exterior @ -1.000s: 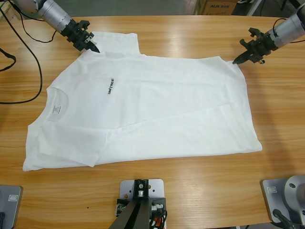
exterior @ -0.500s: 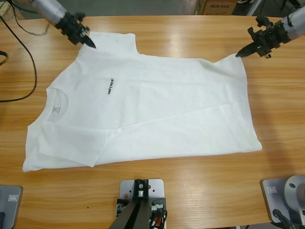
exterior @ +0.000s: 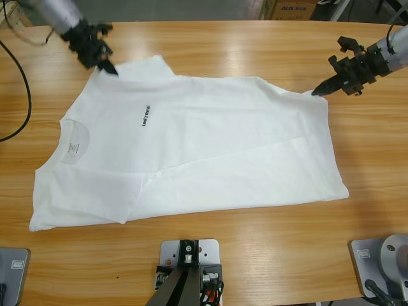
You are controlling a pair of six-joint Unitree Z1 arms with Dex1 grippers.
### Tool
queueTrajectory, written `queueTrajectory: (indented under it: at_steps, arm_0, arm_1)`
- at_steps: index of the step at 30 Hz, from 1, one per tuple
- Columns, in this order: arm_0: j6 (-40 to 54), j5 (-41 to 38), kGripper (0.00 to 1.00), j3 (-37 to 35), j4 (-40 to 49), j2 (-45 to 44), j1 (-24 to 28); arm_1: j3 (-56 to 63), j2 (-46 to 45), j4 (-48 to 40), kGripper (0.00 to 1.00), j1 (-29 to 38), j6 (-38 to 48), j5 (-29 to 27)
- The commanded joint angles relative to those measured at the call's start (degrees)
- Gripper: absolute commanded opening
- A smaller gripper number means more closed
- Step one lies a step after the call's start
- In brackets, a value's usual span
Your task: Fold clothes
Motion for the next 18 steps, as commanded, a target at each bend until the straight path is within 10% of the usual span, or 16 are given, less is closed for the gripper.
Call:
queueTrajectory:
  at_steps: [1,18]
  arm_0:
    - [-0.7,0.8,0.000,23.5,-8.9,-10.4,-0.8]
    - [-1.4,3.7,0.000,39.1,-8.3,-25.9,-6.5]
  arm_1:
    - [3.6,-3.9,-0.4,0.000,0.6,-0.1,0.7]
    - [11.3,-11.4,8.6,0.000,4.7,3.0,-1.4]
